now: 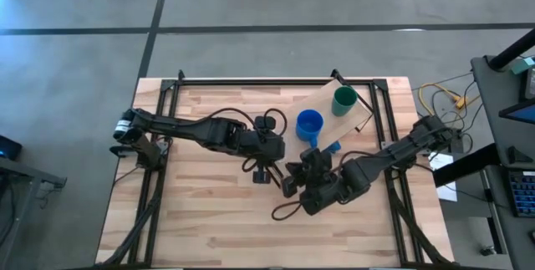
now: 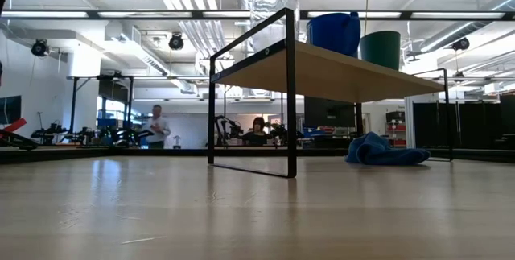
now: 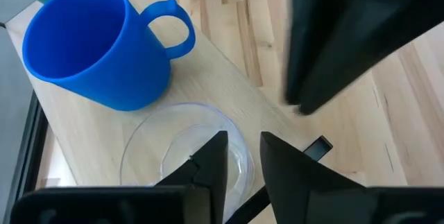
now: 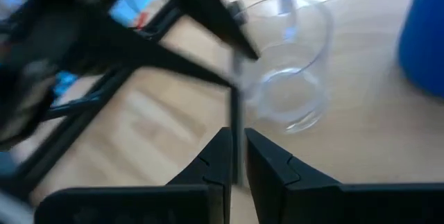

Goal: Stack small to large cups/mugs on shelf
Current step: Return to Home Position

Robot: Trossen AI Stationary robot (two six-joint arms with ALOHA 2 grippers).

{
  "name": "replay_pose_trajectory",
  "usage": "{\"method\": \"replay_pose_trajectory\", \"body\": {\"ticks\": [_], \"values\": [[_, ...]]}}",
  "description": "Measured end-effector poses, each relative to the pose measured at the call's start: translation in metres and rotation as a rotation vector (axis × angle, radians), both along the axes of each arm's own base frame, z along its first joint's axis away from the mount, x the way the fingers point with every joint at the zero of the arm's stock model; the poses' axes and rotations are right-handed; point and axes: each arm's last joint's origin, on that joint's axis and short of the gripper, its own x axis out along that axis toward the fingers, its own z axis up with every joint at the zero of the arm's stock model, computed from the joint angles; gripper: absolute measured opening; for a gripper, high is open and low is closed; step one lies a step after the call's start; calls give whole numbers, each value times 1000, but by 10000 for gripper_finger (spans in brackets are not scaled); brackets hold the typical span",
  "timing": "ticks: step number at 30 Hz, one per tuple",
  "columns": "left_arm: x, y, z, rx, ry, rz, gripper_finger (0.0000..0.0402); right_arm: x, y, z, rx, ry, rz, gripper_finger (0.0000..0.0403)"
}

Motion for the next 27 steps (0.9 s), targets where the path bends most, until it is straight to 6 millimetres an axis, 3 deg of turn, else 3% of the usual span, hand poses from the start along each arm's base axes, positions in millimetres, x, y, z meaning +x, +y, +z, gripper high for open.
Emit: {"method": "replay_pose_trajectory", "body": {"ticks": [6, 13, 20, 23, 27], "values": [[-15, -7, 20, -73, -20, 43, 73, -17, 25, 20, 22, -57, 130, 33], [-69, -17, 62, -262, -68, 61, 73, -49, 52, 57, -108, -29, 354, 33], [-146, -11, 92, -360, -115, 55, 73, -99, 40, 74, -319, 14, 232, 33], [-178, -4, 93, -416, -133, 90, 73, -117, 31, 75, -340, 12, 177, 33], [-217, 6, 83, -480, -159, 125, 73, -124, 27, 68, -400, 64, 206, 33]]}}
